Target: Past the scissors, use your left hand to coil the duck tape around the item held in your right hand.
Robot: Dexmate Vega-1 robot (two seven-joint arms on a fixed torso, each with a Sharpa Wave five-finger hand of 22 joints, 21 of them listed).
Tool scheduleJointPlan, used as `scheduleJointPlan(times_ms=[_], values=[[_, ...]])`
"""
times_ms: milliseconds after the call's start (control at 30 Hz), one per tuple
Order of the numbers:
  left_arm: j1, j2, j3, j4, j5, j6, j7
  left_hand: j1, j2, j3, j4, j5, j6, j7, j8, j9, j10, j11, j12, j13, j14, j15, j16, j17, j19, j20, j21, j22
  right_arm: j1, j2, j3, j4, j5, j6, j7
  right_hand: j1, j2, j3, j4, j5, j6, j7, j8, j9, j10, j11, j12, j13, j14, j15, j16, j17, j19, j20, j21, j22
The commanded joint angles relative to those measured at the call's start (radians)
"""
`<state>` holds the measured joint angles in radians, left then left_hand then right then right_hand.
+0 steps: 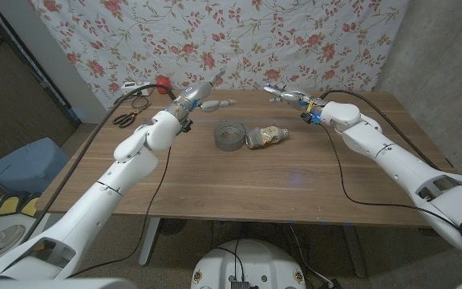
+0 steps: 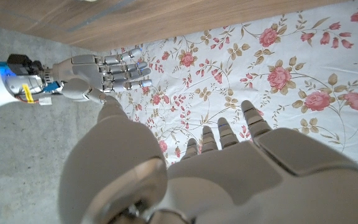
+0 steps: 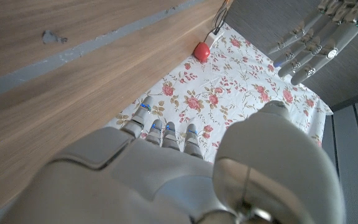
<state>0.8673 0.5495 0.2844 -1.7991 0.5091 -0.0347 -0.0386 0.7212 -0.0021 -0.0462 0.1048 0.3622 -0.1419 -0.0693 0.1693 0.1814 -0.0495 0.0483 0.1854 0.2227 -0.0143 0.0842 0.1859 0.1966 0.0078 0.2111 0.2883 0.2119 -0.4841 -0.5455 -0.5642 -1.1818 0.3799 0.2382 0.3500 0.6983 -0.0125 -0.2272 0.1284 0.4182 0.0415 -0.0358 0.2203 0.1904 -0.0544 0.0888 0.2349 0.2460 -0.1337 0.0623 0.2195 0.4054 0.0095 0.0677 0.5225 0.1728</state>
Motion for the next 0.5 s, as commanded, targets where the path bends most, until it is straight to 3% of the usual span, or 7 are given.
scheduleJointPlan(times_ms=[33, 200, 500], values=[[0.006, -0.012, -0.059, 0.108, -0.327, -0.194, 0.016, -0.01, 0.002, -0.002, 0.007, -0.002, 0.004, -0.003, 0.009, -0.001, 0.005, -0.003, 0.01, 0.001, 0.005, 0.009, 0.004, 0.001, 0.01, -0.008, 0.006, 0.002, -0.06, 0.059, 0.083, 0.044, 0.157, 0.108, -0.017, 0.001, 0.006, -0.01, 0.002, -0.005, 0.021, -0.002, 0.005, 0.003, 0.023, 0.004, 0.008, -0.004, 0.014, 0.005, -0.002, -0.009, 0.005, 0.002, -0.005, 0.002], [-0.002, -0.012, -0.068, 0.166, -0.473, -0.264, -0.035, -0.011, 0.003, -0.005, 0.007, -0.005, 0.012, -0.004, 0.014, -0.001, 0.015, 0.001, 0.016, -0.001, 0.01, 0.003, 0.006, 0.0, 0.017, -0.009, 0.008, 0.002, -0.088, 0.079, 0.115, 0.039, 0.208, 0.142, -0.027, 0.0, 0.008, -0.011, 0.001, -0.007, 0.036, -0.003, 0.007, 0.002, 0.04, 0.0, 0.01, -0.009, 0.029, 0.011, 0.0, -0.02, 0.01, 0.012, -0.01, 0.002], [-0.023, -0.01, -0.071, 0.279, -0.749, -0.348, -0.154, -0.012, 0.005, -0.009, 0.006, -0.01, 0.036, -0.008, 0.023, -0.002, 0.033, 0.006, 0.025, -0.005, 0.019, 0.001, 0.01, -0.003, 0.032, -0.014, 0.013, 0.002, -0.148, 0.127, 0.18, 0.043, 0.301, 0.206, -0.065, -0.005, 0.011, -0.019, -0.005, -0.013, 0.088, -0.008, 0.012, 0.001, 0.098, -0.005, 0.02, -0.023, 0.072, -0.008, 0.005, -0.051, 0.049, -0.006, -0.015, 0.001]])
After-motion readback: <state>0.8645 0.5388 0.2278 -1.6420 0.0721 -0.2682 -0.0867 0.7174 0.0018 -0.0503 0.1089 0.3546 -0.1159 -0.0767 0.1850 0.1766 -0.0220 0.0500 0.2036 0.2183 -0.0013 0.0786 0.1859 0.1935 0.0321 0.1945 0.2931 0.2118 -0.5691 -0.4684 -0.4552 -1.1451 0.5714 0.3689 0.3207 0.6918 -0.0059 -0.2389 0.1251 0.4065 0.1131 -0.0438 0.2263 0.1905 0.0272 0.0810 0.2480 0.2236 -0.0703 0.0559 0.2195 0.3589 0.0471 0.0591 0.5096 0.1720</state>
